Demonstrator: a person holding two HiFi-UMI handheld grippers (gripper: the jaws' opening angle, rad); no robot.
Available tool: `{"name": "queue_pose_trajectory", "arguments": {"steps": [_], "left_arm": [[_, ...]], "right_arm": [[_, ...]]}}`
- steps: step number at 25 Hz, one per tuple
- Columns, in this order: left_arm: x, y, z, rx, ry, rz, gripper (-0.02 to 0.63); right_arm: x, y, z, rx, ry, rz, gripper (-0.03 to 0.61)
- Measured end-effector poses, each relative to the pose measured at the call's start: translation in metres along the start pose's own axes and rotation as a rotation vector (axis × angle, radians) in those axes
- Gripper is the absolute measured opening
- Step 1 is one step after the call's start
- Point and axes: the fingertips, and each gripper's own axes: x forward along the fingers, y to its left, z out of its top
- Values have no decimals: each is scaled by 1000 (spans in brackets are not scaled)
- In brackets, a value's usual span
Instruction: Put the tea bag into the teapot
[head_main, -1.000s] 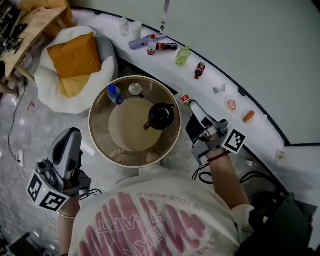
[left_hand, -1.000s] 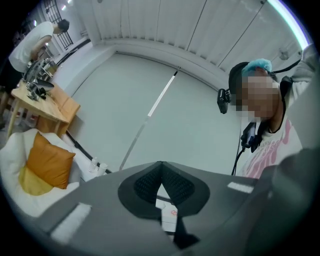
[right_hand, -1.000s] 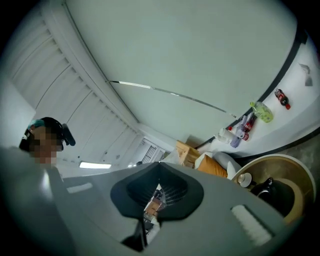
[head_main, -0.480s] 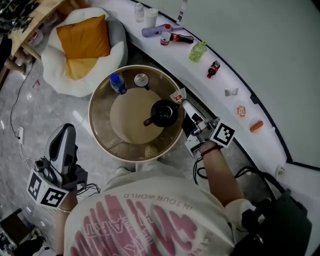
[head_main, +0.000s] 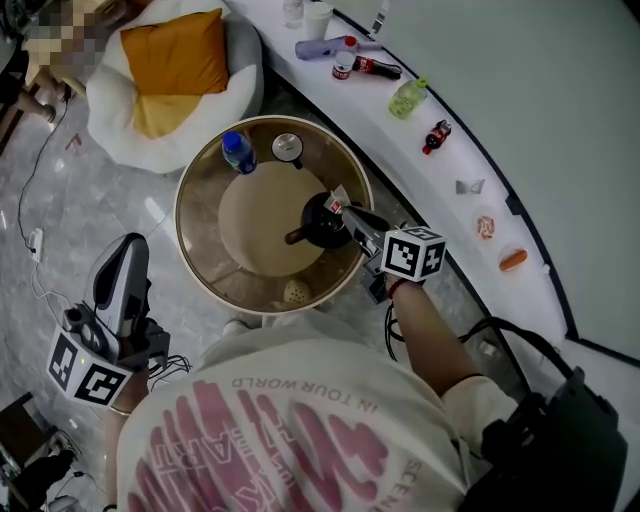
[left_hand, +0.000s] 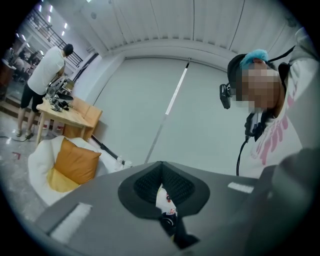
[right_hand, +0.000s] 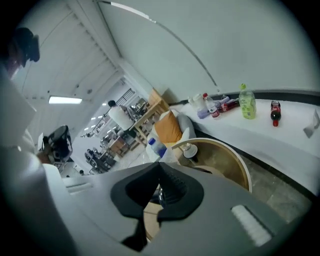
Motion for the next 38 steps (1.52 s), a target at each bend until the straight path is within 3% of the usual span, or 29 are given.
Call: {"name": "queue_pose_trajectory", "arguments": {"steps": [10,14,19,24,29,32,38], "left_arm": [[-5,10,-6,-26,-6,42,14],[-7,15,-4,-36,-14,47,14],[-15,19,-4,-55,-24,60,14],[-30,21,-9,-75,-44,90,14],[-40,21,-13,-96,-59,114,14],[-46,21,-15,-105,-63,132,14],[-50,22,-15,-110,-71,150,14]], "right_arm": [[22,-20,-45,-101,321,-131,8],[24,-30,-60,-244,510,-237,6],[21,-33,-62,-461,642,-345,6],[21,-34,-58,-786,734,-419,6],[25,-34,-54,-981,766,-450,6],[31,-35,-61,-1038,797,-432,8],[48,-32,-75,-1032,842,-376,6]]}}
